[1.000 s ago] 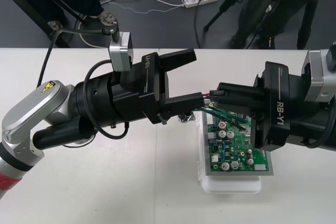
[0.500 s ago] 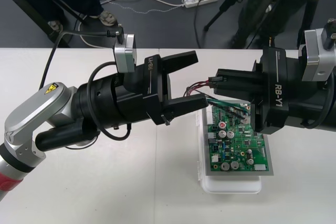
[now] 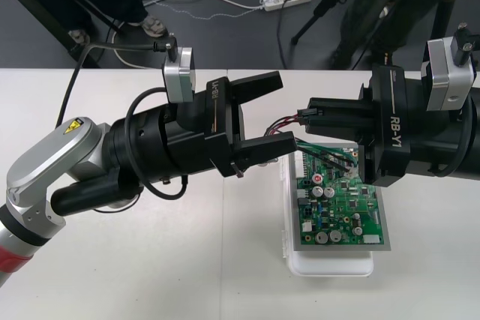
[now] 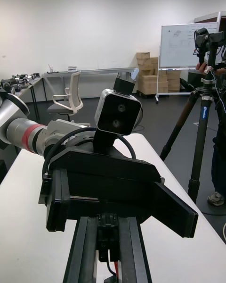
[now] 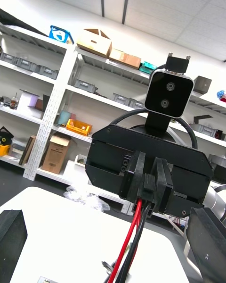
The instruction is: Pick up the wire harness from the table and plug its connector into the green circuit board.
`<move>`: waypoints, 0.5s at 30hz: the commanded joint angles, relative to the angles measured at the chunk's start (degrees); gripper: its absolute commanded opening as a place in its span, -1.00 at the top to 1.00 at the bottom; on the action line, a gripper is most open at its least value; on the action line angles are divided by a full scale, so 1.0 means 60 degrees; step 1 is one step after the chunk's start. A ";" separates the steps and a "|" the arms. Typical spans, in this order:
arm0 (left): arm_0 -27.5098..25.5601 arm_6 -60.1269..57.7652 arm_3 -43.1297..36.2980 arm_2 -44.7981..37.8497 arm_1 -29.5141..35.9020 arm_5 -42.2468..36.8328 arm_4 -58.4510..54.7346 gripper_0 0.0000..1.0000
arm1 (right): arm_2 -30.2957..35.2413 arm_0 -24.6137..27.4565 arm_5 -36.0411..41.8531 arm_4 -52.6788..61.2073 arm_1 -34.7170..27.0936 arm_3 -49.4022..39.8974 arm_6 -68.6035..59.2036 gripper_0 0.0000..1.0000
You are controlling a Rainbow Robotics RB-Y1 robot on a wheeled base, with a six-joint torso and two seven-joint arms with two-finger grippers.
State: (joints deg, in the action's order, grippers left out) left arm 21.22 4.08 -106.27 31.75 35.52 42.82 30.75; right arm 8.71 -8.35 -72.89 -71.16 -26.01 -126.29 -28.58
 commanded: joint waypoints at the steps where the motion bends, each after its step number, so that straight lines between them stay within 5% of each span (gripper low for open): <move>1: 0.0403 -0.0460 -0.0320 0.0128 0.0115 -0.0427 0.0031 -1.00 | 0.0116 -0.0264 -0.0068 0.0040 -0.0264 -0.0075 -0.0509 1.00; 15: 0.0418 -0.0416 -0.0335 0.0143 0.0115 -0.0764 0.0045 -1.00 | 0.0116 -0.0235 -0.0082 0.0040 -0.0264 -0.0075 -0.0509 1.00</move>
State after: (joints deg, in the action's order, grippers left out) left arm 21.44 4.08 -106.27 31.75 35.52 40.77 30.75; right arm 8.71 -8.37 -73.05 -71.16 -26.04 -126.28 -28.59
